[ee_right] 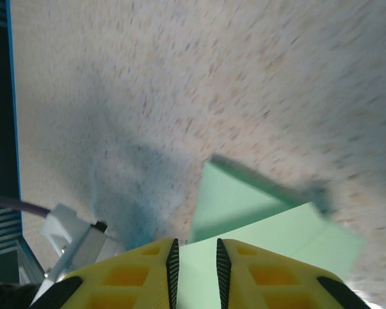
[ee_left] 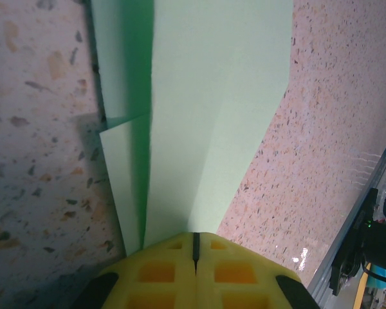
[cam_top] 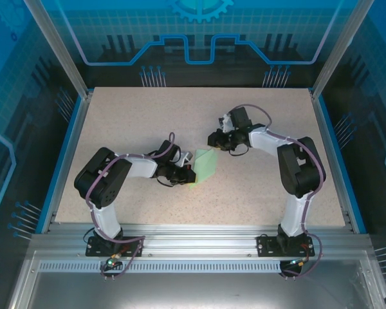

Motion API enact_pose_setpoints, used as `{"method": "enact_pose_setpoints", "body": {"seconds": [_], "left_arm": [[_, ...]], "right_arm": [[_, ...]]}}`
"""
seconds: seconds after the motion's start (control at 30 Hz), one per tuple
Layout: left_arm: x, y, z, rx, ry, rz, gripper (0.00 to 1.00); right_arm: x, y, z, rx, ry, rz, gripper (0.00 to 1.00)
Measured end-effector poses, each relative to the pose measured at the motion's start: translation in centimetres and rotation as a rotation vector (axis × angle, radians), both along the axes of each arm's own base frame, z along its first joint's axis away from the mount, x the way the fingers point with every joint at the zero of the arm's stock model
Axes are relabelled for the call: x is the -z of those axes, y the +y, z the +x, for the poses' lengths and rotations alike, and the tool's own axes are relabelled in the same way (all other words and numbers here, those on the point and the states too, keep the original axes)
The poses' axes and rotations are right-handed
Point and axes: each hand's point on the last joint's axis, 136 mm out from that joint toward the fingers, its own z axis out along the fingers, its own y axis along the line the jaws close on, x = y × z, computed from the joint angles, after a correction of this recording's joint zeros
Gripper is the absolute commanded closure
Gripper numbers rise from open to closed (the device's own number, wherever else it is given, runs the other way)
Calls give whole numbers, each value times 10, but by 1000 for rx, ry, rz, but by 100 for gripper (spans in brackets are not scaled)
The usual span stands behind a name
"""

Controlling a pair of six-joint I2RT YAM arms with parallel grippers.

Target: Fold a paper plane with a square sheet of paper (pick it up from the middle)

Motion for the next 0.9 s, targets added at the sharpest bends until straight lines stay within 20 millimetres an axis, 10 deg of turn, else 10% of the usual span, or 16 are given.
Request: {"method": "enact_pose_setpoints", "body": {"seconds": [0.23,0.9], "left_arm": [[0,0,0,0,0,0,100],[0,0,0,0,0,0,100]], "right_arm": [[33,38,-37,-81,79,-12,76],[57,8,-16,8,136,-23,77]]}}
